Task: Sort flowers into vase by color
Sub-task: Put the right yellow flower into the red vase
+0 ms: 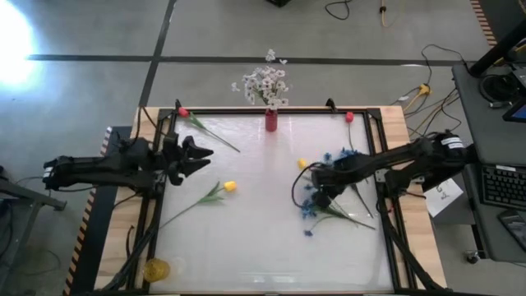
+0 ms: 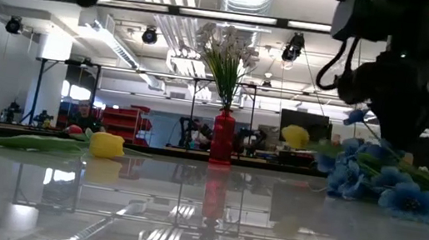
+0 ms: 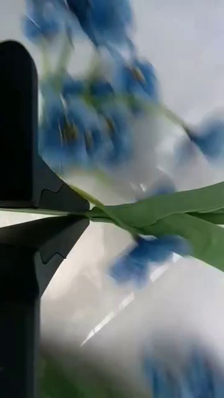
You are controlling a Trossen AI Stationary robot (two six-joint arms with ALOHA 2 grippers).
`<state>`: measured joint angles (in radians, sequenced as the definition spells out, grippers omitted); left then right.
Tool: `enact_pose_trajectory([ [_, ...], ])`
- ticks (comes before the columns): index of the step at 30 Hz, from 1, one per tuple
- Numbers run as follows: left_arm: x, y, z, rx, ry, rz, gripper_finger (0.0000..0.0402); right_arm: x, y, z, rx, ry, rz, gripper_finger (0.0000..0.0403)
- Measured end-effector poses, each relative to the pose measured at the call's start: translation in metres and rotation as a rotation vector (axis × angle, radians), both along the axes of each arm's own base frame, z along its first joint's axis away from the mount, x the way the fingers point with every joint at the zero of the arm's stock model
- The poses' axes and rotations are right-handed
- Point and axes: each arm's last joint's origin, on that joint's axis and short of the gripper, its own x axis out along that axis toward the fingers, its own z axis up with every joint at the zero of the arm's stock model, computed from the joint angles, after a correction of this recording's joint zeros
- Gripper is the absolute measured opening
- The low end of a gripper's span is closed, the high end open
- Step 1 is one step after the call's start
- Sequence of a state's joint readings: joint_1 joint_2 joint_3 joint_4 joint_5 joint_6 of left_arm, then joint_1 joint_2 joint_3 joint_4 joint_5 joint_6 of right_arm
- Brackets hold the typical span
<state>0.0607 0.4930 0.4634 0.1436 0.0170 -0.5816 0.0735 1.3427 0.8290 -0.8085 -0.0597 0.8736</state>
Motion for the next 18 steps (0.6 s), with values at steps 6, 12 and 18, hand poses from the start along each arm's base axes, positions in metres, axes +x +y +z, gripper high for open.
enact_pose_trajectory([
  [6,-0.023,-0.001,0.045,0.065,0.166,0.011,0.0221,0.029,0.028,-0.021,0.196,0.039,0.034,0.0012],
  [12,-0.046,0.0,0.06,0.096,0.295,0.094,0.0221,0.04,0.048,-0.03,0.181,0.18,0.018,0.0012],
  [18,-0.048,0.001,0.056,0.123,0.296,0.137,0.0221,0.036,0.066,-0.023,0.204,0.279,-0.014,0.003],
])
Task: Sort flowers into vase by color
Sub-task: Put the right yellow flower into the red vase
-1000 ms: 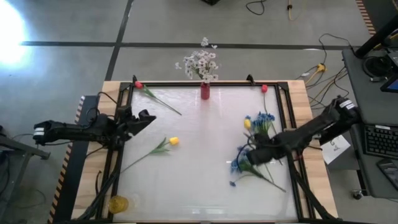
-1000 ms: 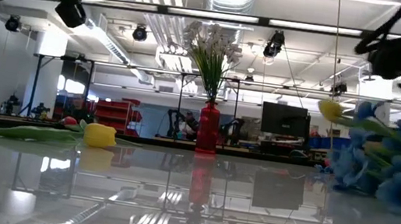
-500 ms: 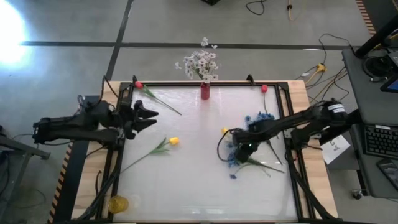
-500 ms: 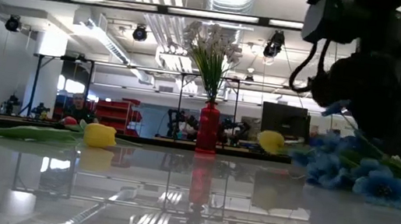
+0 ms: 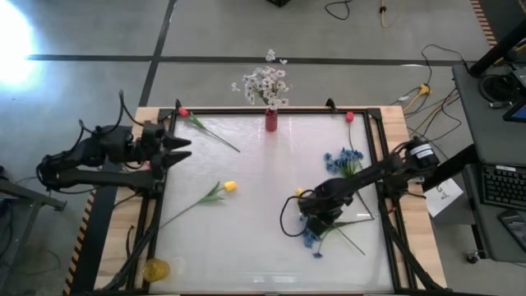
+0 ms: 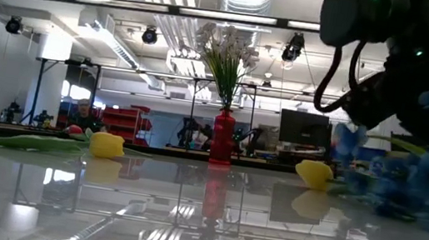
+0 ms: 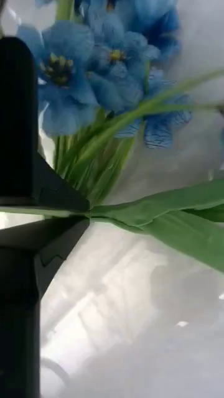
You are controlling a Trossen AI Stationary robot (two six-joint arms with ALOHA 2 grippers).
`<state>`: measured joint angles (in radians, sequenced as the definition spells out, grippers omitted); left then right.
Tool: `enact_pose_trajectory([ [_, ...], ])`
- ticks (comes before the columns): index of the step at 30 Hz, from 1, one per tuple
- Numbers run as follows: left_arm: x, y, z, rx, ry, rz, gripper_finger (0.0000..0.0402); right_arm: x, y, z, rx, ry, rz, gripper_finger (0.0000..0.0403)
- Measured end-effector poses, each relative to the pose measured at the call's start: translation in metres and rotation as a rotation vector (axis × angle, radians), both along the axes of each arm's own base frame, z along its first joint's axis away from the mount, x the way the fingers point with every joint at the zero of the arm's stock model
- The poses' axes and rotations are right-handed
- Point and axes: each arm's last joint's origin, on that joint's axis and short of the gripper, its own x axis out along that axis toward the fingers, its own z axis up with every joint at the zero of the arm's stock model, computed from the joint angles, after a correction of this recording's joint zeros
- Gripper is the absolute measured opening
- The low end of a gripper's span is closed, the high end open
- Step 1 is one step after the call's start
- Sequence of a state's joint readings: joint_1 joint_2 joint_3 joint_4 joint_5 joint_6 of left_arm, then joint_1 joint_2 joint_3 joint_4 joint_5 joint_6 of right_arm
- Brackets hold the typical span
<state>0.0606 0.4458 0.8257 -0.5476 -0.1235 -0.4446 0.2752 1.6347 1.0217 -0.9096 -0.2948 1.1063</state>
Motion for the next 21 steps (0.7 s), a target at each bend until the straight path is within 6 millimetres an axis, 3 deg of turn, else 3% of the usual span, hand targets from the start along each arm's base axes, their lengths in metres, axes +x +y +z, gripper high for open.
enact_pose_trajectory([
  [6,0.01,0.001,-0.017,0.002,0.012,0.027,0.0221,-0.007,0.019,0.018,0.005,-0.002,-0.14,0.0115],
  [11,0.014,0.002,-0.025,-0.006,0.01,0.028,0.0221,-0.024,0.037,0.029,0.015,-0.015,-0.133,0.0172],
  [15,0.015,0.002,-0.028,-0.022,0.014,0.03,0.0221,-0.04,0.047,0.027,-0.036,0.02,-0.089,0.0178],
  [21,0.015,0.002,-0.027,-0.024,0.008,0.03,0.0221,-0.052,0.05,0.012,-0.079,0.087,-0.037,0.0151],
])
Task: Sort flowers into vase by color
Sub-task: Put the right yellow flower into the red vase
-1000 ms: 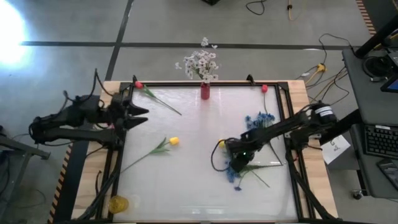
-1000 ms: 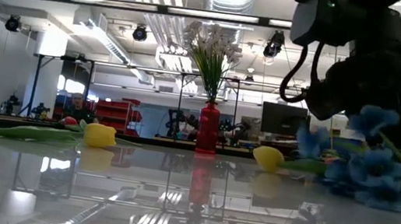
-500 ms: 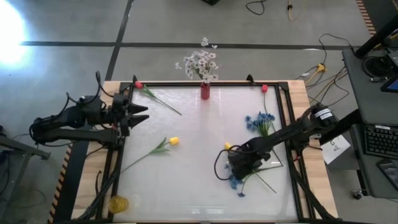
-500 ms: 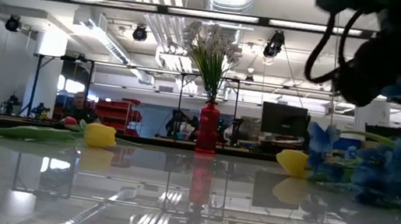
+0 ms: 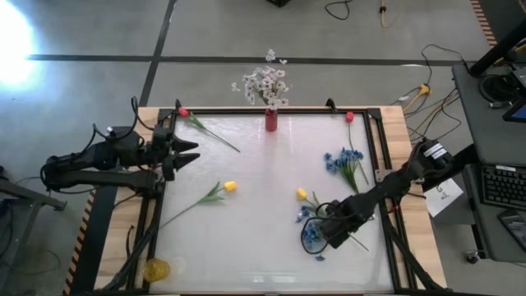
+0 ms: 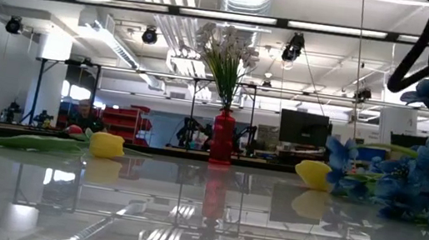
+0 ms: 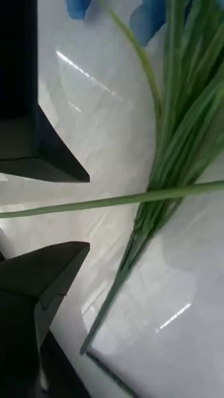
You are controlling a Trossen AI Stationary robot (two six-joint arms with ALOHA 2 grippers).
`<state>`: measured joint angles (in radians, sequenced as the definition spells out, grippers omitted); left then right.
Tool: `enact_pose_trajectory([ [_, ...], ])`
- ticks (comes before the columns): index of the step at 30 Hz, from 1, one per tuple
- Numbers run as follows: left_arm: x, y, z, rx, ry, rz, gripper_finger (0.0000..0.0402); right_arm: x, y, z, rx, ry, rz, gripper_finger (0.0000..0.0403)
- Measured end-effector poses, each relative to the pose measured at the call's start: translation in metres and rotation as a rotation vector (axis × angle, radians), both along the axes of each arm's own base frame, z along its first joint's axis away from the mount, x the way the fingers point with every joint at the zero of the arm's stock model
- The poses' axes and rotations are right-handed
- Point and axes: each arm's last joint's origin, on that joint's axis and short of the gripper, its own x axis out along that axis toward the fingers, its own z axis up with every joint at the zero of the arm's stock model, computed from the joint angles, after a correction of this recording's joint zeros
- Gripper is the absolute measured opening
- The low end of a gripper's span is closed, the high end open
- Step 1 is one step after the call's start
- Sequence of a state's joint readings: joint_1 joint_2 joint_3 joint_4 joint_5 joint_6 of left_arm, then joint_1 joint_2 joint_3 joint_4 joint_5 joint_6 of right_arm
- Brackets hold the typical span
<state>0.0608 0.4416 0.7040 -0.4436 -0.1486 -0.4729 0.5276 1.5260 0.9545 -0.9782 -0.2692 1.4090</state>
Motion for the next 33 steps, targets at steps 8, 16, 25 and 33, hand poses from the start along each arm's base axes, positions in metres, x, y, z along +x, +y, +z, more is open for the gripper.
enact_pose_trajectory([
  [8,0.0,0.0,0.0,-0.035,-0.012,0.005,0.0221,-0.005,-0.002,-0.017,-0.003,0.008,0.014,0.0097],
  [16,0.0,0.0,0.0,-0.04,-0.014,0.006,0.0221,-0.002,0.0,-0.025,0.046,-0.057,-0.01,0.0014],
  [25,-0.003,0.0,0.002,-0.031,-0.026,0.004,0.0221,0.0,-0.005,0.035,0.114,-0.158,-0.076,0.001],
  [33,0.0,0.0,0.009,-0.017,-0.098,0.003,0.0221,0.005,-0.073,0.062,-0.139,-0.337,-0.141,0.001],
])
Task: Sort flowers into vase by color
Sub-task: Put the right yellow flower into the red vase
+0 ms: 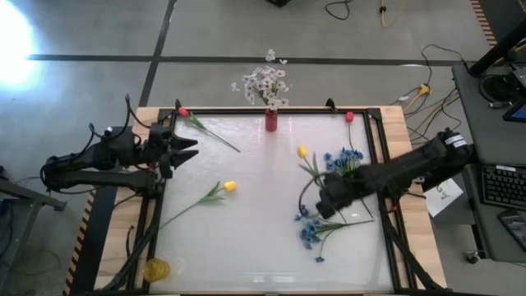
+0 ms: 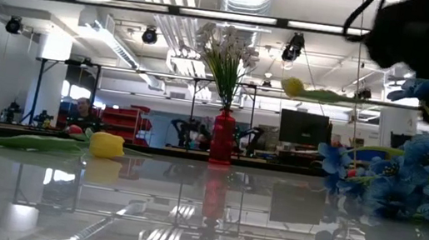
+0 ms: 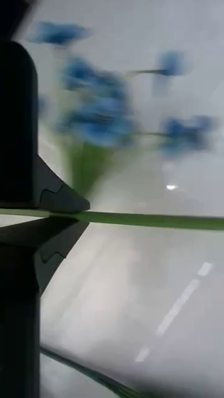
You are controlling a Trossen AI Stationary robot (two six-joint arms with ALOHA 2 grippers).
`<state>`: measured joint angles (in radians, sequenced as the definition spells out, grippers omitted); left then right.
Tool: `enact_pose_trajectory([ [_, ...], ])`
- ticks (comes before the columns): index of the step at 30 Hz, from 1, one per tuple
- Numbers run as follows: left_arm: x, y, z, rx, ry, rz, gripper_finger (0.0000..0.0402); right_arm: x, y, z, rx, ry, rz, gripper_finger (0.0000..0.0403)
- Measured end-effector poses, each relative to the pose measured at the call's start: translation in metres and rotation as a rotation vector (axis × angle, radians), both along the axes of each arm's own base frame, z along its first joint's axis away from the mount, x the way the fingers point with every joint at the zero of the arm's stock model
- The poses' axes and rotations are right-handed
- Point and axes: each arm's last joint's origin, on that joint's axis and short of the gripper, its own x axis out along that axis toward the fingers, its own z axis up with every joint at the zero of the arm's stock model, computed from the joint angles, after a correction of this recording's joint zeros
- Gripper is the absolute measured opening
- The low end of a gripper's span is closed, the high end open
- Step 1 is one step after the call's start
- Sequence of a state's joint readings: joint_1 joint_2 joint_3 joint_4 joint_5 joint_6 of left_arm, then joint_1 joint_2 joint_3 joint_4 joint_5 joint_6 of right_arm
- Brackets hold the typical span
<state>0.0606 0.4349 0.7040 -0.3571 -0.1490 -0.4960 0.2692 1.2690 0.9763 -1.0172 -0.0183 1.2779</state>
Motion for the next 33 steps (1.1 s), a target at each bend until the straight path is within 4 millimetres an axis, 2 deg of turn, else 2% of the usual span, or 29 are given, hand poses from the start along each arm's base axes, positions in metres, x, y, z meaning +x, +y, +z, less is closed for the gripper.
enact_pose_trajectory([
  [4,0.001,0.0,0.007,0.025,-0.068,-0.001,0.0221,0.011,-0.038,-0.02,-0.073,0.069,0.07,0.0009],
  [8,0.0,0.0,0.011,0.031,-0.105,0.0,0.0221,0.028,-0.061,-0.048,-0.081,0.136,0.155,0.0009],
  [13,-0.001,0.0,0.011,0.029,-0.112,0.0,0.0221,0.041,-0.073,-0.077,-0.055,0.201,0.189,0.0022],
  [16,-0.002,0.0,0.011,0.029,-0.113,0.0,0.0221,0.042,-0.075,-0.085,0.038,0.218,0.209,0.0059],
  [18,-0.002,0.0,0.011,0.029,-0.113,-0.001,0.0221,0.043,-0.075,-0.083,0.034,0.21,0.219,0.0093],
  [23,-0.002,0.0,0.01,0.049,-0.102,-0.001,0.0221,0.046,-0.081,-0.058,-0.202,0.032,0.27,0.0162],
  [26,0.001,0.0,0.007,0.054,-0.086,-0.002,0.0221,0.038,-0.084,-0.048,-0.369,-0.128,0.297,0.0186],
  [29,0.005,0.0,0.003,0.049,-0.054,-0.024,0.0221,0.029,-0.087,-0.053,-0.465,-0.307,0.311,0.0199],
  [33,0.013,0.0,-0.005,0.017,0.014,-0.03,0.0221,0.019,-0.09,-0.076,-0.555,-0.443,0.316,0.0203],
])
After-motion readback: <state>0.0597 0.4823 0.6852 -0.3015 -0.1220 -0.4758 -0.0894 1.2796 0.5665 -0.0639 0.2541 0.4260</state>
